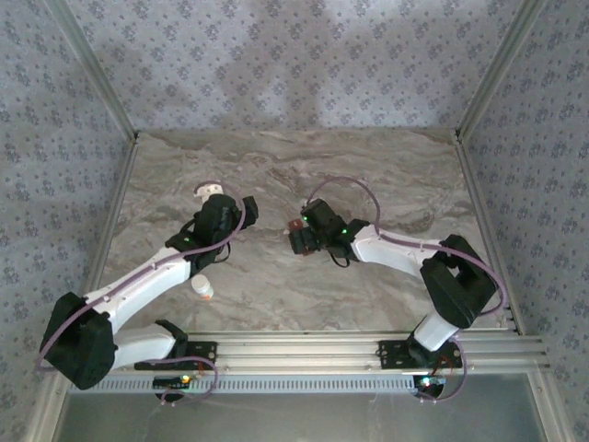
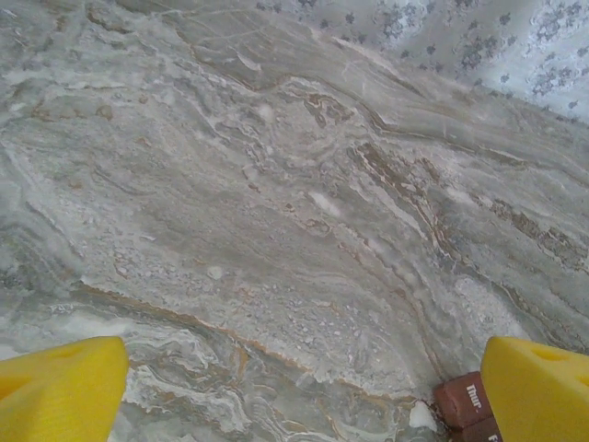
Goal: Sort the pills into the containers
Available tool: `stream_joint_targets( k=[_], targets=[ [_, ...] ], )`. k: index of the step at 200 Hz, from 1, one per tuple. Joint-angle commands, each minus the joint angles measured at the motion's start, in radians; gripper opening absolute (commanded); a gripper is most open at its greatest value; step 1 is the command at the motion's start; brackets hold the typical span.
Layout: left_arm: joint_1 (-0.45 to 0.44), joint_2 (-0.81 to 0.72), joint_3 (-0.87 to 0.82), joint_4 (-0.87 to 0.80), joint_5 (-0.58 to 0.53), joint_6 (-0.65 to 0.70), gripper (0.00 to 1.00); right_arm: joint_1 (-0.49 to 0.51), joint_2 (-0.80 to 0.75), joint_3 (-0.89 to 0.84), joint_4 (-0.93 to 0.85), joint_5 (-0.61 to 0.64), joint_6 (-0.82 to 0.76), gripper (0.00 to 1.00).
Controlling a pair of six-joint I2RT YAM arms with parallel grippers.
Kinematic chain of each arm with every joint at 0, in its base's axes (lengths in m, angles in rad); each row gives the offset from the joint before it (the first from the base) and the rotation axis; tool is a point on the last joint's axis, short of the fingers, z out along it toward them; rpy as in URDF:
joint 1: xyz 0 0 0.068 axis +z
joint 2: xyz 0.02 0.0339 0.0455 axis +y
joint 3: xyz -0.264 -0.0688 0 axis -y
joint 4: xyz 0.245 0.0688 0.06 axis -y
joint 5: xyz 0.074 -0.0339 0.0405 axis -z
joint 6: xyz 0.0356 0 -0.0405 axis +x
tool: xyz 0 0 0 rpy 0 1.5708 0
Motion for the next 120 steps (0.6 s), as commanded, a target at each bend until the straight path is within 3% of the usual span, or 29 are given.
stream_joint_targets(
  k=[1, 53, 120],
  targets=[
    [-0.004, -0.016, 0.023, -0.014, -0.031, 0.004, 0.98, 0.003, 0.042, 0.022, 0.021, -0.074, -0.012, 0.96],
    [-0.004, 0.019, 0.061, -0.065, -0.005, 0.001, 0.98, 0.012, 0.147, 0.097, -0.069, -0.01, 0.017, 0.78],
    [-0.003, 0.052, 0.08, -0.075, 0.018, -0.005, 0.98, 0.012, 0.187, 0.097, -0.053, 0.0, 0.026, 0.72]
  ],
)
